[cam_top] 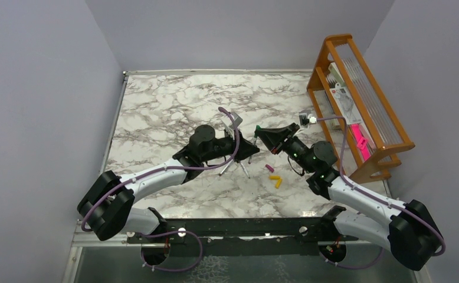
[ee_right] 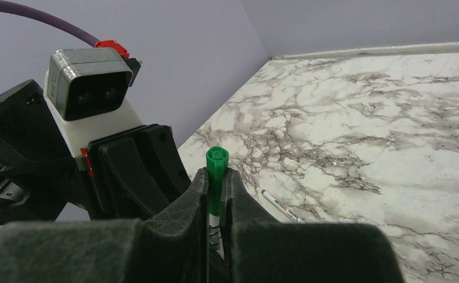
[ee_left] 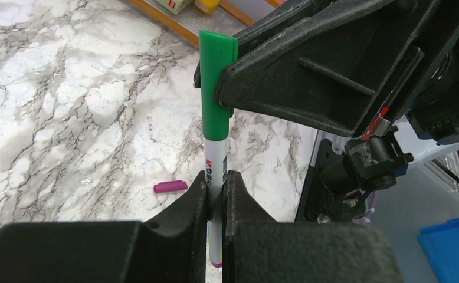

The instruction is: Insert the pens into the pen caps

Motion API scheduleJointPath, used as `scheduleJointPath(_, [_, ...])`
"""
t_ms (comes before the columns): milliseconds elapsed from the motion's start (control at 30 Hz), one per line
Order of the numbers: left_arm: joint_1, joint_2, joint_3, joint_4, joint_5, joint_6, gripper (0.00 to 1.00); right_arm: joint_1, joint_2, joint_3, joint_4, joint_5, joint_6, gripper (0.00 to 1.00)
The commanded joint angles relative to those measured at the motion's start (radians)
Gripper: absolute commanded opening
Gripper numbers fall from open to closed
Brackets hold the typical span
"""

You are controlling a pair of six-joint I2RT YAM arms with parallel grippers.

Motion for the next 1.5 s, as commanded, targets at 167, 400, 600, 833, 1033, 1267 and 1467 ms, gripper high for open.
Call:
scheduleJointPath(167, [0.038,-0.035,-0.056,0.182,-0.180,0.098,0.00,0.038,-0.055,-0.002,-0.227,-0.084,-0.029,0.15])
scheduleJointPath(400, [0.038,-0.025,-0.145,0.107,-0.326,0.117,0.00,0.038,-0.203,0.001,-0.312,0.114,-0.063,0.51])
scheduleJointPath(600, [0.050,0.144,0.105,-0.210,-0.597,0.128,0.00,0.038,-0.208,-0.011,-0.403,0.193,-0.085,0.51])
scheduleJointPath(833, [0.141,0.510,0.582,-0.703,-0.738,0.138,0.00,0.038,-0.155,-0.066,-0.367,0.172,-0.055,0.48])
scheduleJointPath(1033, [0.215,0.654,0.716,-0.800,-0.651,0.095,0.00,0.037,-0.116,-0.066,-0.365,0.167,-0.072,0.47])
scheduleJointPath(1267, [0.238,0.692,0.752,-0.855,-0.632,0.073,0.08,0.037,-0.075,-0.056,-0.366,0.153,-0.062,0.48])
scheduleJointPath(1467, [0.240,0.690,0.751,-0.847,-0.622,0.083,0.34,0.037,-0.015,-0.041,-0.369,0.129,-0.050,0.51])
